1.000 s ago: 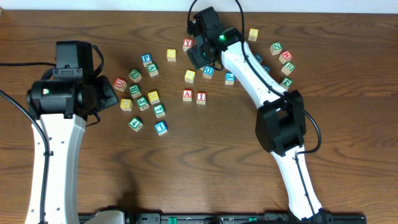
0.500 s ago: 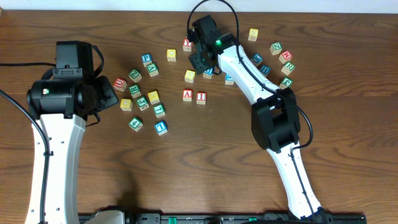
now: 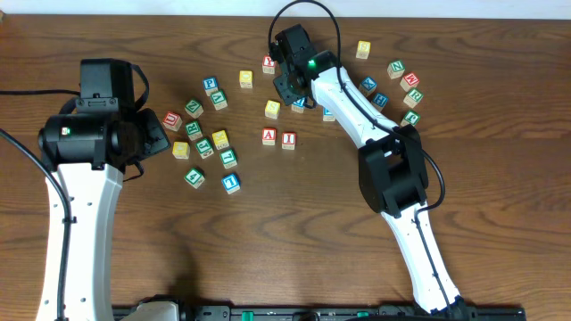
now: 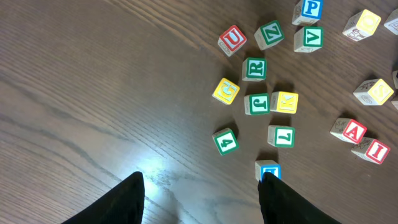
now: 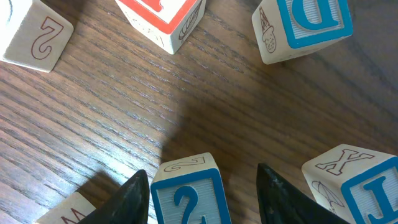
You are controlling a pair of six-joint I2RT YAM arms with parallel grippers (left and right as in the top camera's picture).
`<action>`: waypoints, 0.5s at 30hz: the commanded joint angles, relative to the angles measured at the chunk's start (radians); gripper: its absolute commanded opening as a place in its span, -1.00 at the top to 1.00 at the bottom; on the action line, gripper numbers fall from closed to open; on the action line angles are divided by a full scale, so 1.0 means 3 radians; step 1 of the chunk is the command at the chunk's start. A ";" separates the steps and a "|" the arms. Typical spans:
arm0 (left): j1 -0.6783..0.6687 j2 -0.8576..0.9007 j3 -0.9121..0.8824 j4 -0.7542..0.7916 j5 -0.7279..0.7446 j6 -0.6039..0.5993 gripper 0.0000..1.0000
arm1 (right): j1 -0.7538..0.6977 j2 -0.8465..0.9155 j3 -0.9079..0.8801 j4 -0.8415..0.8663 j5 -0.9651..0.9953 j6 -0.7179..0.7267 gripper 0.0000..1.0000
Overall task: Spell out AI2
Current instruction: 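Lower the right gripper and close it on the blue 2 block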
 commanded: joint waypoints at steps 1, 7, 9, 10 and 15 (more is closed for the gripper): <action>0.0017 -0.0003 0.0046 -0.0023 -0.0006 0.0045 -0.15 | 0.0001 0.0038 -0.0017 0.0011 0.0025 -0.0013 0.02; 0.0017 -0.0003 0.0046 -0.0023 -0.0006 0.0045 -0.15 | 0.0000 0.0038 -0.0086 0.0020 0.0025 -0.0014 0.08; 0.0017 -0.0003 0.0046 -0.0023 -0.0006 0.0045 -0.15 | 0.0000 0.0038 -0.0127 0.0036 0.0025 -0.0014 0.09; 0.0017 -0.0003 0.0046 -0.0023 -0.0006 0.0045 -0.16 | 0.0000 0.0038 -0.0142 0.0041 0.0025 -0.0014 0.10; 0.0017 -0.0003 0.0046 -0.0023 -0.0008 0.0045 -0.16 | 0.0000 0.0038 -0.0154 0.0066 0.0027 -0.0014 0.16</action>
